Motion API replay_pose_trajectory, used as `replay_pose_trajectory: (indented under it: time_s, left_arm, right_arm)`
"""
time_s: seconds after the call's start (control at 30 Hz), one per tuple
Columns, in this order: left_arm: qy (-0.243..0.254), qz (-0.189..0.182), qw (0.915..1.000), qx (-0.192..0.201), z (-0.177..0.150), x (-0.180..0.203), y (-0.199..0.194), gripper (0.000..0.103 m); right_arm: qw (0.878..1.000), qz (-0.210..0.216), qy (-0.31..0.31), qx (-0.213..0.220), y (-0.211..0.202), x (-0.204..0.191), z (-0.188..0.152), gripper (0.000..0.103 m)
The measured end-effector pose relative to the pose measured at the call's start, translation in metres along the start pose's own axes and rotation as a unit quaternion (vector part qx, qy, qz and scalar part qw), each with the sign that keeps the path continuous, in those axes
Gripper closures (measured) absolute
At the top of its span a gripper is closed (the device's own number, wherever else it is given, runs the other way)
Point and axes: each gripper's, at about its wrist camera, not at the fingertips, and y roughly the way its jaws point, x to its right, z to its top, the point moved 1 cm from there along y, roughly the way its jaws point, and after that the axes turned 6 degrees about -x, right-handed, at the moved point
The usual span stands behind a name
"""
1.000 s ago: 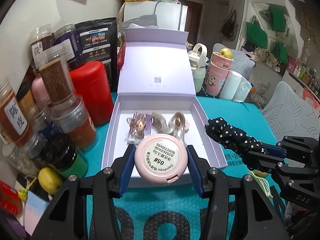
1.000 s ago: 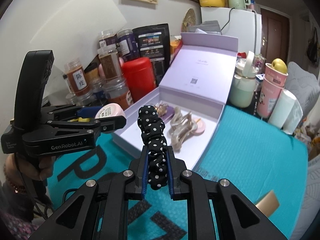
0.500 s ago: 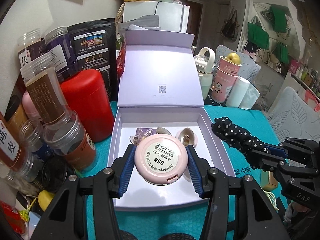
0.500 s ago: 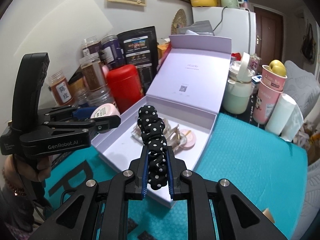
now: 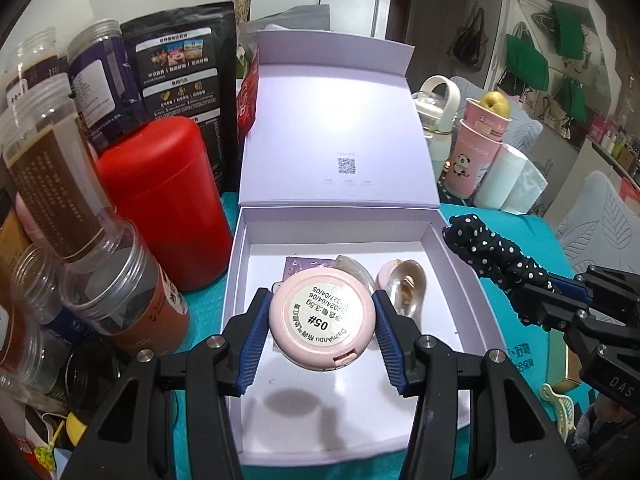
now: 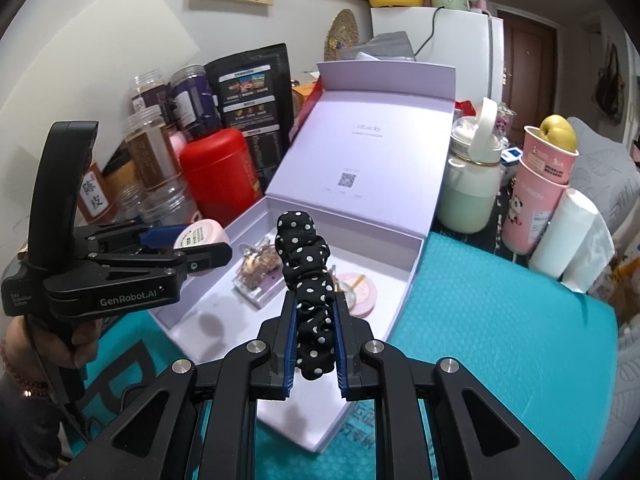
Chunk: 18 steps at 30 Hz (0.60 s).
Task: Organize rigid objects
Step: 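Lower the pink compact into the box with the left gripper while the right gripper holds the scrunchie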
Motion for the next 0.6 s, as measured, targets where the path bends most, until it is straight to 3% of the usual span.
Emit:
replay_pose_trajectory:
  time_s: [0.6]
  left_arm:
    - [0.018,0.002,0.9995,-0.025,0.015,0.0,0.035,0.053]
  right_arm:
    - [1.0,-0.013,0.013,-0.024,0.036,0.021,0.014,0.087]
